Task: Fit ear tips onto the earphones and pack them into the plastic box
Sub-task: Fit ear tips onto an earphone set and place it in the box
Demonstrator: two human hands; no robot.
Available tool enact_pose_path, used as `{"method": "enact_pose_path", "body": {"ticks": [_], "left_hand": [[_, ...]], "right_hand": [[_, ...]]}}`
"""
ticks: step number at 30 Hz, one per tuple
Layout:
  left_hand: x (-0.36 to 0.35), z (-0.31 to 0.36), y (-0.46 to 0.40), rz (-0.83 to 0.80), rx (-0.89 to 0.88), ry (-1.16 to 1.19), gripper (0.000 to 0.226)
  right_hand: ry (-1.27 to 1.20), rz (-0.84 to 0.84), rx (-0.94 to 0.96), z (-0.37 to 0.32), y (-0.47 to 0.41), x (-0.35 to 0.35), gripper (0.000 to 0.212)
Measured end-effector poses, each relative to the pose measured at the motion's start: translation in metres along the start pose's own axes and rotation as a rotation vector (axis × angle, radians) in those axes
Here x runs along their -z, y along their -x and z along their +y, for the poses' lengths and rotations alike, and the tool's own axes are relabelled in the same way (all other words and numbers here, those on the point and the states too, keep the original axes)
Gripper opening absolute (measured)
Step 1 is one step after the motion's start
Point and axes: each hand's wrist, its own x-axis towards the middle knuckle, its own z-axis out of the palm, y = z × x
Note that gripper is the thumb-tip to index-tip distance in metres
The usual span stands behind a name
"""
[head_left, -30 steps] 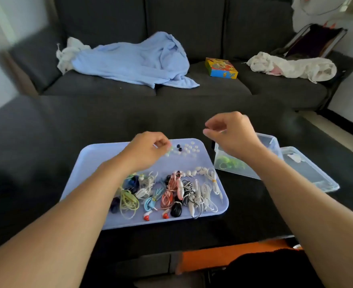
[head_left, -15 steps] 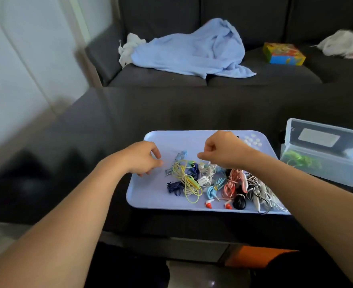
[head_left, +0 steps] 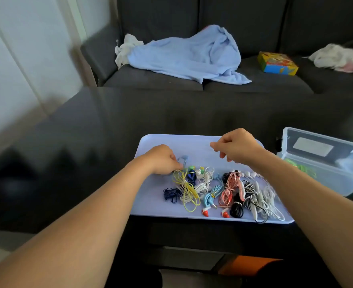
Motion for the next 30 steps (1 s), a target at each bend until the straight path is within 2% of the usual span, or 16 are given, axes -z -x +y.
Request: {"method": "enact_pose_path", "body": {"ticks": [3, 5, 8, 10, 13, 15, 17, 18, 21, 23, 26, 30], "left_hand": [[0.006, -0.001, 0.003, 0.004, 0.025, 0.377, 0.017], [0.014, -0.002, 0.007, 0.091, 0.054, 0.659, 0.008], [0.028, -0.005, 0.014, 0.168, 0.114, 1.121, 0.01], [0.031, -0.005, 0.017, 0.097, 0.127, 1.293, 0.017], [0.027, 0.008, 0.019, -0.039, 0.121, 1.405, 0.027], [0.024, 0.022, 0.021, -0.144, 0.062, 1.514, 0.024], [0.02, 0.039, 0.022, -0.258, -0.014, 1.674, 0.021], [0.019, 0.049, 0.022, -0.304, -0.047, 1.718, 0.02], [0.013, 0.074, 0.021, -0.342, -0.159, 1.667, 0.023], [0.01, 0.087, 0.021, -0.327, -0.218, 1.607, 0.032], [0.007, 0.099, 0.019, -0.24, -0.25, 1.54, 0.035], [0.002, 0.097, 0.015, 0.02, -0.186, 1.295, 0.009]], "right_hand": [[-0.028, 0.008, -0.007, 0.009, -0.001, 0.004, 0.03], [-0.026, 0.012, 0.007, 0.013, -0.001, 0.004, 0.03], [-0.01, 0.017, 0.031, 0.014, -0.001, 0.003, 0.03], [-0.041, 0.061, 0.033, 0.012, 0.001, 0.008, 0.029], [-0.198, 0.203, 0.008, 0.011, 0.002, 0.023, 0.031], [-0.331, 0.291, -0.048, 0.01, 0.004, 0.035, 0.033], [-0.462, 0.274, -0.115, 0.008, 0.009, 0.045, 0.036], [-0.528, 0.191, -0.141, 0.008, 0.012, 0.049, 0.038], [-0.738, -0.256, -0.161, 0.003, 0.024, 0.042, 0.047], [-0.885, -0.463, -0.143, -0.002, 0.029, 0.029, 0.05], [-1.005, -0.452, -0.129, -0.01, 0.029, 0.021, 0.035], [-1.084, -0.311, -0.123, -0.003, 0.021, 0.018, 0.019]]}}
